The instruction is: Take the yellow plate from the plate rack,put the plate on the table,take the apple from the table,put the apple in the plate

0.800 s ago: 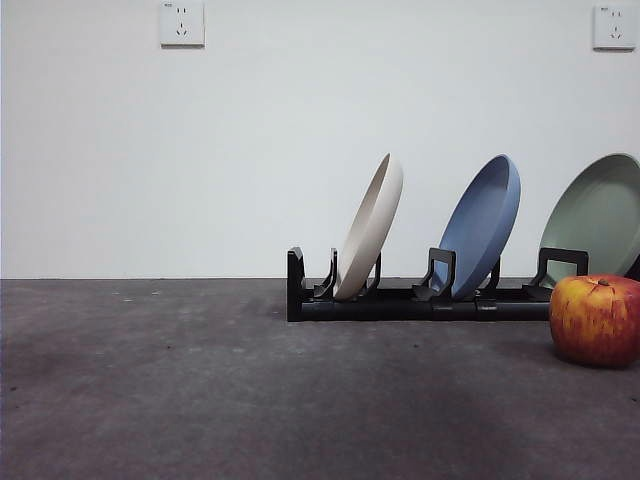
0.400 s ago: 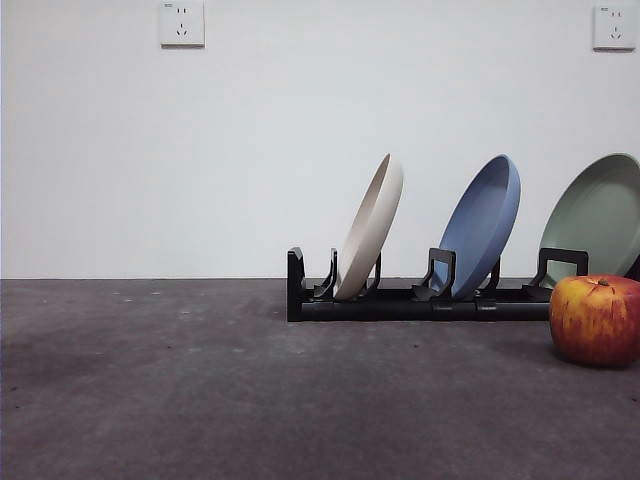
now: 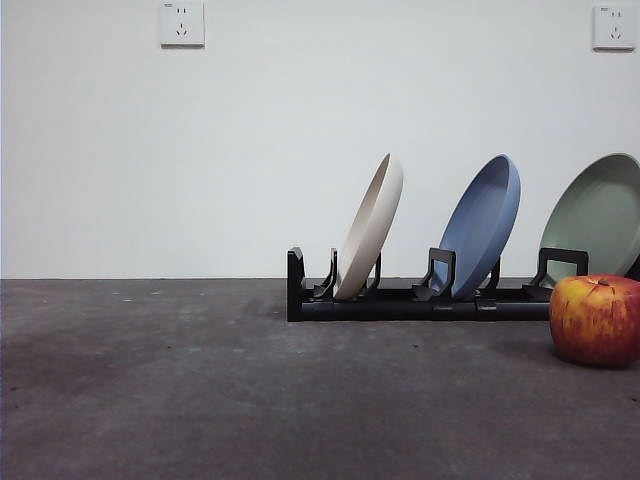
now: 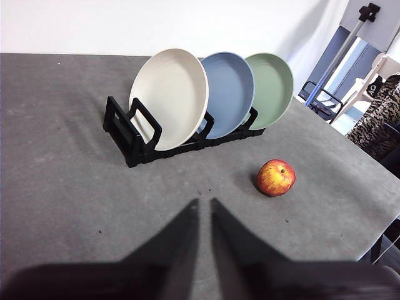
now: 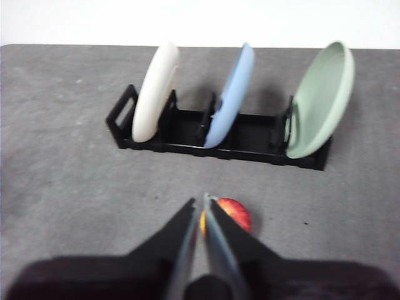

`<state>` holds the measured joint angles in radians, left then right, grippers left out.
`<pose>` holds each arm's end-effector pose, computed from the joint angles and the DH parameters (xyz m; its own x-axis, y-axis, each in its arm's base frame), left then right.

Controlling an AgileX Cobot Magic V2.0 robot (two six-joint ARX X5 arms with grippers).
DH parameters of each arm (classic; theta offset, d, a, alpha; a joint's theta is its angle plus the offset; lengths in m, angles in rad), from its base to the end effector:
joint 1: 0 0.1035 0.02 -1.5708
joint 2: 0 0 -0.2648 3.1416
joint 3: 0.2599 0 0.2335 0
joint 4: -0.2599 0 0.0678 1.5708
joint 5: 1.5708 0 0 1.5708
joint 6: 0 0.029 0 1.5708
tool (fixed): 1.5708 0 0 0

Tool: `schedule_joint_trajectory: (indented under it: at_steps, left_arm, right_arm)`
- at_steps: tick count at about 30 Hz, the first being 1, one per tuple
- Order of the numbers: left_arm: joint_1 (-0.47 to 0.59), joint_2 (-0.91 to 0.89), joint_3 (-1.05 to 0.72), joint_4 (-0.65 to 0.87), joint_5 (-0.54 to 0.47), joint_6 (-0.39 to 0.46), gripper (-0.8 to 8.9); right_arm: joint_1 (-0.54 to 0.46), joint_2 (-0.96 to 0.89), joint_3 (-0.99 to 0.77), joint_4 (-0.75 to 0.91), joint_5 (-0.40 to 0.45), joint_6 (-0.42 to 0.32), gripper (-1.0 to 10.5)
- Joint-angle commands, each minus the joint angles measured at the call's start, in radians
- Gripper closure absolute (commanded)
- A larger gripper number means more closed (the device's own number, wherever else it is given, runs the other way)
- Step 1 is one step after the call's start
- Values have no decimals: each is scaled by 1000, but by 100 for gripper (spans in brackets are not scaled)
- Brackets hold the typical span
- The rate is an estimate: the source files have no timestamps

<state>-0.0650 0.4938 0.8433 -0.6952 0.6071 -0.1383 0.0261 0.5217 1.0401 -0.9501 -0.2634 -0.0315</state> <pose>0.0633 -0.0207 0.3316 0.7340 -0.6195 -0.2783 0.5367 0.7802 -0.3212 0.0435 0.0087 0.3593 0.8698 0.2832 -0.4040 -0.2746 0.9582 0.0803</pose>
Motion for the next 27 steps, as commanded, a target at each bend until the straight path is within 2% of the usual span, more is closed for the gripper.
schedule_joint_trajectory:
  at_steps: [1, 2, 3, 5, 17, 27]
  left_arm:
    - [-2, -1, 7, 1, 7, 8, 397]
    - [-2, 0, 10, 0, 7, 8, 295]
    - [-2, 0, 13, 0, 13, 8, 241]
    - [-2, 0, 23, 0, 35, 8, 216]
    - [-9, 68, 149, -55, 51, 12, 216]
    - [-42, 135, 180, -58, 55, 12, 216]
  right_arm:
    - [1, -2, 3, 3, -34, -6, 650]
    - [1, -1, 3, 3, -44, -6, 545]
    - [1, 0, 3, 3, -48, -6, 469]
    - [1, 0, 3, 2, -48, -5, 380]
    - [1, 0, 3, -8, -52, 5, 375]
    - [1, 13, 4, -21, -52, 5, 375]
